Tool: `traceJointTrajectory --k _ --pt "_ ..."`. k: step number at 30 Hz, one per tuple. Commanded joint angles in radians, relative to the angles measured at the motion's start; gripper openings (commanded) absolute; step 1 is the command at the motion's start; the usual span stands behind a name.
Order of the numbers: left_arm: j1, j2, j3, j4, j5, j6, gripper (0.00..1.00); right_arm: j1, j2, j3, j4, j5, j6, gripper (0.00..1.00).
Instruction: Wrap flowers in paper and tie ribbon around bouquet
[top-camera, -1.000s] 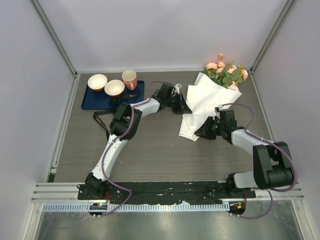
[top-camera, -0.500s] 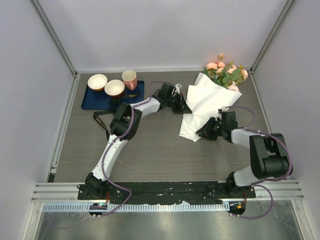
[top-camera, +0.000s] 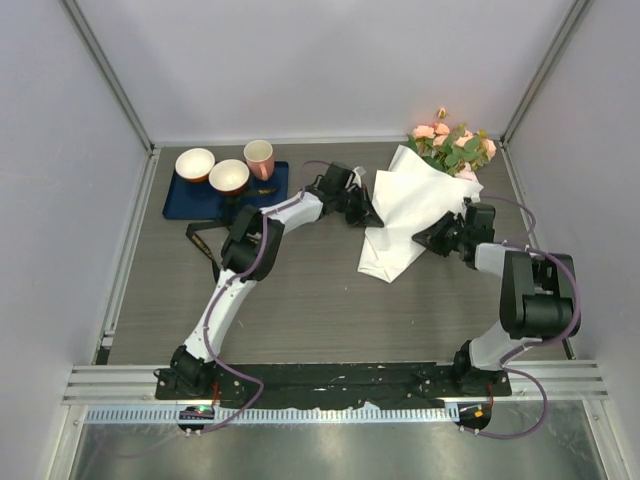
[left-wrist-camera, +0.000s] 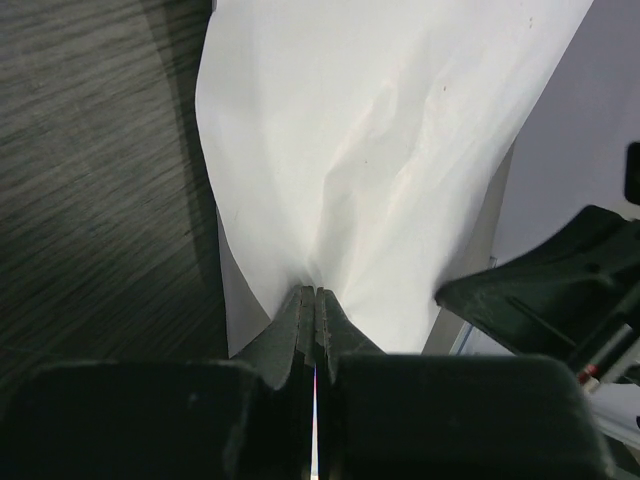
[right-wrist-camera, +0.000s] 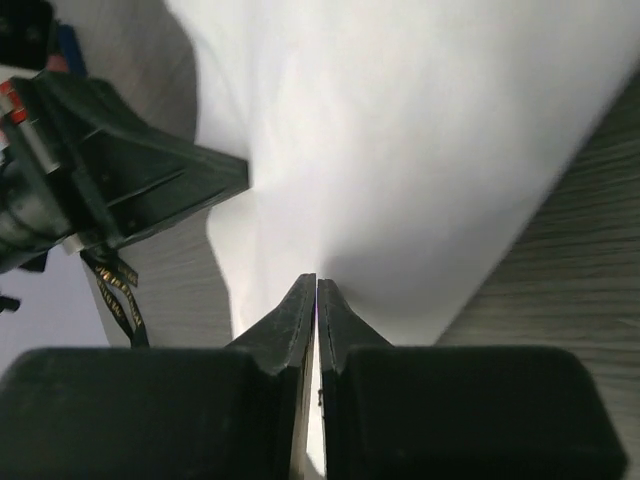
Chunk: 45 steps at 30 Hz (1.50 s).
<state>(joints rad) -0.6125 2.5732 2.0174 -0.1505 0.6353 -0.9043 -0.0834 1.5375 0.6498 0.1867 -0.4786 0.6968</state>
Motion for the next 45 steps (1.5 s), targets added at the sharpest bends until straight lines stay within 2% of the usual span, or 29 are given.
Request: traceJointTrajectory --k 1,9,18,29,41,45 --pt "-0.013 0.053 0.021 -0.187 -0.066 0.054 0.0 -0.061 0.096 0.001 0.085 0.015 0.04 0.09" --pt "-0.013 0.08 0.055 -0.271 -0.109 0.058 0.0 -0.208 0.219 0.025 0.118 0.048 0.026 0.07" --pt "-0.013 0.1 0.103 -0.307 -0.125 0.064 0.0 -0.289 0.323 0.112 0.161 0.103 0.058 0.07" --pt "-0.013 0.1 0.09 -0.31 -0.118 0.067 0.0 -0.409 0.489 0.312 0.114 0.13 0.064 0.08" --pt "-0.013 0.091 0.066 -0.304 -0.106 0.07 0.0 -0.414 0.664 0.609 0.04 0.199 0.069 0.1" --pt "-0.013 0.094 0.073 -0.299 -0.1 0.065 0.0 -0.401 0.678 0.686 -0.052 0.253 0.043 0.12"
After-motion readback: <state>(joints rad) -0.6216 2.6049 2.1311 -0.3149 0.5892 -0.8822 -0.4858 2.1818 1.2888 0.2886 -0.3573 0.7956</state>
